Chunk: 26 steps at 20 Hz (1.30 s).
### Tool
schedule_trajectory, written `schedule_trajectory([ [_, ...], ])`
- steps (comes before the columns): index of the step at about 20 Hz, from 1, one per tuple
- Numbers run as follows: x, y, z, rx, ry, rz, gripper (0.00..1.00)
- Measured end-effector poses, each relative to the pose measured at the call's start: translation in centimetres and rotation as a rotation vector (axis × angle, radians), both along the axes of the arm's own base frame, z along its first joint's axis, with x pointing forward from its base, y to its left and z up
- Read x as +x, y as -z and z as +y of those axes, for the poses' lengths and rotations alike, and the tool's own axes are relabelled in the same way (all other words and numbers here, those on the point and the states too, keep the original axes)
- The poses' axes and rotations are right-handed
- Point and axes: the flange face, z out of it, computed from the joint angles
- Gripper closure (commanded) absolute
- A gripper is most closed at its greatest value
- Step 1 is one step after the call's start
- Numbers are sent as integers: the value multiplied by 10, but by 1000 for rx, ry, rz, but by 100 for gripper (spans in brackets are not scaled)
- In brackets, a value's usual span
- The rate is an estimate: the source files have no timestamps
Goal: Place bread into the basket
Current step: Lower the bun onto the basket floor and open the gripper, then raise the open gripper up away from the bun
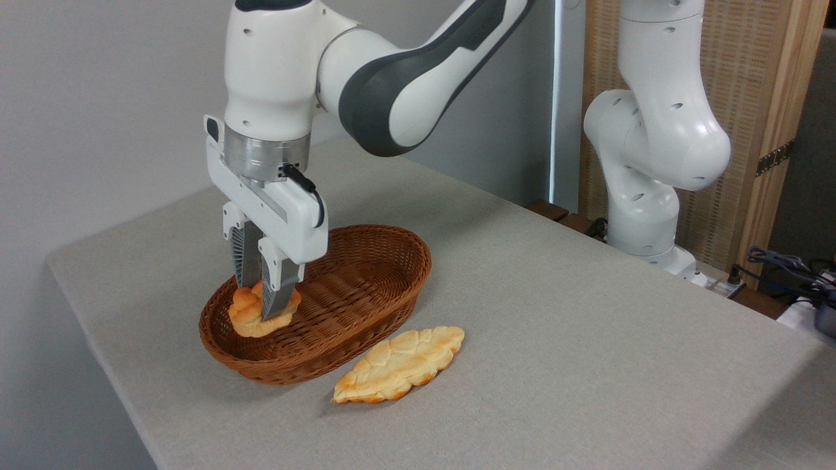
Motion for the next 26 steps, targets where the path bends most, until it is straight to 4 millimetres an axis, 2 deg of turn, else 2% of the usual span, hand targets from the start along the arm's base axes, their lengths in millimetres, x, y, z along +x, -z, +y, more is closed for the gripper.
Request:
schedule_trajectory([
  [4, 0, 13, -17, 10, 17, 23, 0],
  [9, 1, 22, -22, 25, 30, 36, 0],
  [17, 1, 23, -20, 27, 27, 37, 0],
  [21, 3, 21, -12, 27, 13, 33, 0],
  [26, 6, 7, 1, 37, -1, 5, 0],
])
